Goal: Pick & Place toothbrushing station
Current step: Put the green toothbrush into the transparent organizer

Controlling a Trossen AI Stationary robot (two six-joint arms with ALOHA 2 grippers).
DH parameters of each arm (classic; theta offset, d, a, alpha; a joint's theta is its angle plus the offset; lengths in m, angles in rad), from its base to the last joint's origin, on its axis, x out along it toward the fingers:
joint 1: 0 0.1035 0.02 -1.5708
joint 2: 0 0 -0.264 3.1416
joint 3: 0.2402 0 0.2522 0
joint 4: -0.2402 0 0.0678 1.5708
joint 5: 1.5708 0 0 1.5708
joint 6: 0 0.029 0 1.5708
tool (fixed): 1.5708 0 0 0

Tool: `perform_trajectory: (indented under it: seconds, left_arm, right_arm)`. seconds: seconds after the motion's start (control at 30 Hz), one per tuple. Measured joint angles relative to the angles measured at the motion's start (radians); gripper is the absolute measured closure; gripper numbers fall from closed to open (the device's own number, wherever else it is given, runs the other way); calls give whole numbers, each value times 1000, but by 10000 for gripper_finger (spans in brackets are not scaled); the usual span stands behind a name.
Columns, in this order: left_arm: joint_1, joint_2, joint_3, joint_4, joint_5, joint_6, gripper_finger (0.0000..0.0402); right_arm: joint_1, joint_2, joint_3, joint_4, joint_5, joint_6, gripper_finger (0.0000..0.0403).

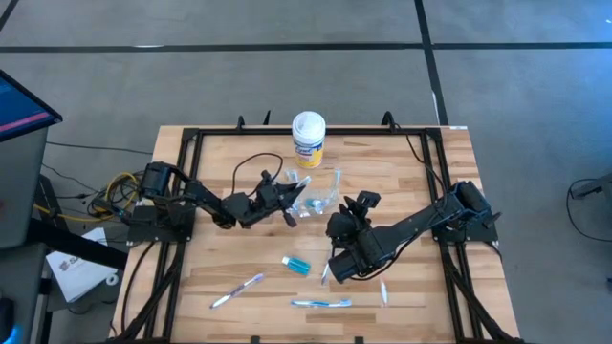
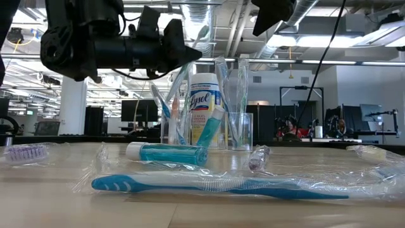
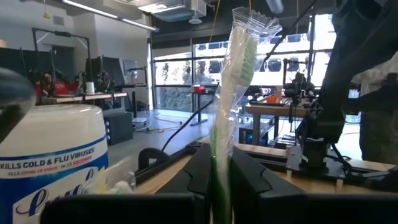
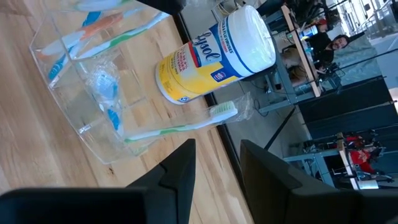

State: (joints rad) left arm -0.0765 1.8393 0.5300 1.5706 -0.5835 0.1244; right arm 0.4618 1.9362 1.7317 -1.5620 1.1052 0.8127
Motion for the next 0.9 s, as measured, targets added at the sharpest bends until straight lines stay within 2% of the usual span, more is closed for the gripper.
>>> perform_trajectory:
  seconds: [0.37,0.7,0.9]
  left_arm:
    - [0,71,9,-3,-15,-4,380]
    - [-1,68,20,0,-19,17,379]
    - [-1,68,20,0,-19,17,364]
  right_arm:
    - [0,0,0,0,0,0,287]
    - [1,0,0,0,0,0,287]
    - [1,0,0,0,-1,0,287]
